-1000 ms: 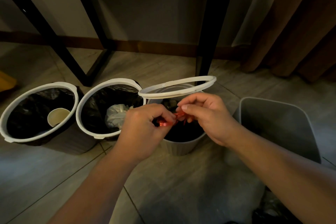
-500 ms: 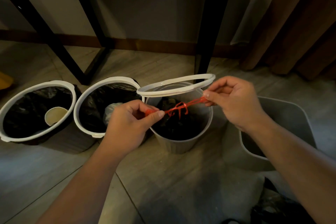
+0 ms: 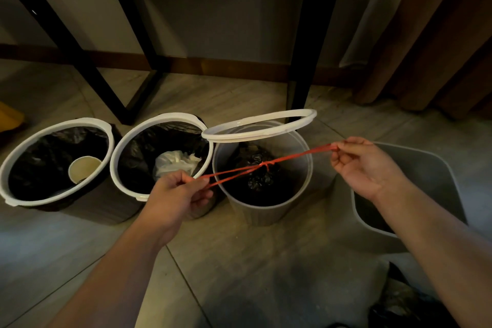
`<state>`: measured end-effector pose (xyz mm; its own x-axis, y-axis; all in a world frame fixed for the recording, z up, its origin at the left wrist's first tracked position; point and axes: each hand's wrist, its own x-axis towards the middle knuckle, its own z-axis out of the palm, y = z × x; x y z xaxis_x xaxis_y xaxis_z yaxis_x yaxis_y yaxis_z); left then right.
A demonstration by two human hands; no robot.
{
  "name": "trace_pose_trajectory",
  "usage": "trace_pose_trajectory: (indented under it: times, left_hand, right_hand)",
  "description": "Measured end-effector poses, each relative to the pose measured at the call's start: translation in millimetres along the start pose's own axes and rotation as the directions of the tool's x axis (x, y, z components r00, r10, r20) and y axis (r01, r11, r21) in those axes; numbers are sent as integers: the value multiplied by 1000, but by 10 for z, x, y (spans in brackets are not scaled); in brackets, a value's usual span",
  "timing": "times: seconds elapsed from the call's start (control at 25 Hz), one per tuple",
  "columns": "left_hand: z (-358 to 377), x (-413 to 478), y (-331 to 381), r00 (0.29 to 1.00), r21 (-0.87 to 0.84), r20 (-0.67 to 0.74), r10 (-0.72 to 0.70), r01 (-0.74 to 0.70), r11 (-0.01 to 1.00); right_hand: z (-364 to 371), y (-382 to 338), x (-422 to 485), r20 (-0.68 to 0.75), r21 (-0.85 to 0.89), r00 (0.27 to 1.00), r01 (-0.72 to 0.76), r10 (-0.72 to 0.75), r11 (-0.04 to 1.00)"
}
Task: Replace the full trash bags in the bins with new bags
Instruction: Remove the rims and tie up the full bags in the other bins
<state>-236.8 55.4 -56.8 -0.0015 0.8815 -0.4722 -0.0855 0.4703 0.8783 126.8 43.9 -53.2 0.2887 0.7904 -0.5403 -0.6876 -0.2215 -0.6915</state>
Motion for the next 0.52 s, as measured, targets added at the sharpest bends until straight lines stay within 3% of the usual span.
trace_pose_trajectory:
  times: [0.16, 0.52]
  left_hand:
    - [-178, 104, -40, 997, -63, -40, -61, 59, 996]
    - [-444, 410, -98, 983, 266, -183, -11, 61, 962]
  right_hand:
    - [-30, -10, 60, -47, 122, 994, -93, 100, 988]
    - [-70, -18, 192, -133, 56, 979, -150, 156, 987]
